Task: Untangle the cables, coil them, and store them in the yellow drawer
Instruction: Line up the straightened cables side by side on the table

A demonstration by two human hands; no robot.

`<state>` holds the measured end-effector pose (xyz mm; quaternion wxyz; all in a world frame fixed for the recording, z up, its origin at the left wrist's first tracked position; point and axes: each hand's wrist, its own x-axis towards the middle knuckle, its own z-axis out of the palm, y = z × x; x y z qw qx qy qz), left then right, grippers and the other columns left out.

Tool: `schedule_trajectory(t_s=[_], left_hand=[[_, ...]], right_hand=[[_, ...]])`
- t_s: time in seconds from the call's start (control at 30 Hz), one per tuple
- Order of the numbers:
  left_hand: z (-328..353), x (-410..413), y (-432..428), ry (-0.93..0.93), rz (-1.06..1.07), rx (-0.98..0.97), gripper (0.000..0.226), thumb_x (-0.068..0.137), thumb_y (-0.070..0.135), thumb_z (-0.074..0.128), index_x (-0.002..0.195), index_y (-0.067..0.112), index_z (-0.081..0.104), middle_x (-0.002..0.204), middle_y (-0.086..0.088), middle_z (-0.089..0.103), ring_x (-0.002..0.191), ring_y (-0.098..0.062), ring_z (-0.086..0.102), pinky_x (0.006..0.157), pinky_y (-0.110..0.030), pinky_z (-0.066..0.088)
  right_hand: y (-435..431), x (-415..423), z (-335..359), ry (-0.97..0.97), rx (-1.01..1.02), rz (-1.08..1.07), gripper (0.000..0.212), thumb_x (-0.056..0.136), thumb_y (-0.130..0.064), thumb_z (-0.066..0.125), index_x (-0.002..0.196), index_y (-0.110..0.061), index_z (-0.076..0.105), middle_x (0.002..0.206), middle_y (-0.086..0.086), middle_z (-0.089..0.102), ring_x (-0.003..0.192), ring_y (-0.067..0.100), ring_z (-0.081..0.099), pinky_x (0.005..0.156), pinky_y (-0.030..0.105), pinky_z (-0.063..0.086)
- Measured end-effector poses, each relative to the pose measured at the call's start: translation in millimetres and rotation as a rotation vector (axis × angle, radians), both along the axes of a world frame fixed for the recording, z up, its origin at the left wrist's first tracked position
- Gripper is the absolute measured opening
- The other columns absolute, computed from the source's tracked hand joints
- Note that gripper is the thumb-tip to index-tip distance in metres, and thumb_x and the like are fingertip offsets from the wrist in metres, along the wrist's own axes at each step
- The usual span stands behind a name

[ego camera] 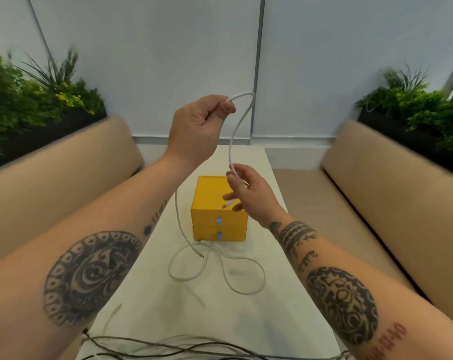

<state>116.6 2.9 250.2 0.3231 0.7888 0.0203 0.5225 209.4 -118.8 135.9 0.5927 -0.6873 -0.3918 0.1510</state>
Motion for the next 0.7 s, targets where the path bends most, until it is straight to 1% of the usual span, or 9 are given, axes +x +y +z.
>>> schedule_trajectory(t_s=[0.1,0.17,0.27,0.37,0.43,0.5,0.53,0.63,0.7], left_hand=[[2,-5,2,0.086,-0.011,0.028,0.017,0.1,0.033,0.055,0.092,0.033,0.07,0.088,-0.005,0.073,0.087,-0.026,0.066,0.079,-0.038,0.054],[0,-7,5,0.192,-0.014,0.039,0.019,0.101,0.032,0.056,0.088,0.036,0.07,0.086,0.008,0.073,0.085,-0.009,0.064,0.074,-0.023,0.049],[-8,-7,6,0.335,-0.06,0.016,0.022,0.1,0.028,0.059,0.083,0.037,0.07,0.066,0.022,0.063,0.067,0.004,0.055,0.064,-0.016,0.038],[-14,-7,3,0.445,-0.079,0.03,0.02,0.099,0.029,0.06,0.083,0.031,0.072,0.055,0.019,0.056,0.058,0.0,0.05,0.058,-0.018,0.037],[-13,-8,1,0.441,-0.093,0.029,0.022,0.099,0.031,0.06,0.081,0.032,0.072,0.068,0.01,0.068,0.068,-0.008,0.06,0.068,-0.028,0.048],[-12,-10,3,0.461,-0.081,0.044,0.022,0.099,0.03,0.06,0.081,0.034,0.073,0.083,0.003,0.074,0.084,-0.017,0.067,0.079,-0.035,0.052],[-12,-11,6,0.494,-0.062,0.068,0.022,0.099,0.03,0.059,0.082,0.033,0.073,0.087,0.002,0.075,0.089,-0.017,0.068,0.082,-0.036,0.053],[-18,-18,15,0.623,-0.005,0.168,0.024,0.1,0.033,0.057,0.079,0.034,0.071,0.083,0.002,0.072,0.082,-0.021,0.065,0.074,-0.038,0.051],[-22,-23,17,0.68,-0.011,0.179,0.026,0.101,0.034,0.055,0.079,0.035,0.069,0.076,0.009,0.067,0.076,-0.014,0.061,0.067,-0.032,0.045]], right_hand=[[-7,2,17,-0.08,-0.113,-0.037,0.071,0.091,-0.062,0.056,0.15,-0.03,0.033,0.134,-0.008,0.051,0.07,0.019,0.072,0.061,0.026,0.054],[-11,4,30,-0.113,-0.113,-0.121,0.083,0.086,-0.072,0.052,0.153,-0.029,0.029,0.127,-0.007,0.052,0.086,0.016,0.066,0.073,0.028,0.052],[-14,7,55,-0.181,0.08,-0.319,0.069,0.096,-0.065,0.041,0.149,-0.021,0.038,0.118,-0.009,0.05,0.115,0.011,0.051,0.097,0.028,0.038],[-12,3,78,-0.407,0.121,-0.311,0.044,0.105,-0.049,0.032,0.131,-0.025,0.058,0.124,-0.011,0.052,0.121,0.012,0.048,0.103,0.031,0.035],[-12,0,86,-0.355,0.023,-0.184,0.041,0.106,-0.046,0.032,0.102,-0.025,0.066,0.102,-0.012,0.067,0.102,0.014,0.061,0.088,0.034,0.045],[-14,-1,91,-0.246,-0.029,-0.124,0.039,0.105,-0.046,0.038,0.088,-0.023,0.066,0.077,-0.016,0.066,0.076,0.009,0.063,0.069,0.028,0.046],[-18,0,92,-0.275,-0.062,-0.13,0.037,0.104,-0.046,0.043,0.085,-0.024,0.066,0.075,-0.017,0.064,0.07,0.006,0.06,0.064,0.026,0.044],[-24,4,93,-0.664,-0.237,-0.165,0.035,0.099,-0.05,0.05,0.085,-0.024,0.066,0.076,-0.013,0.065,0.068,0.007,0.059,0.058,0.028,0.045],[-25,8,89,-0.81,-0.299,-0.187,0.036,0.097,-0.054,0.05,0.088,-0.025,0.068,0.073,-0.009,0.066,0.069,0.013,0.061,0.061,0.032,0.05]])
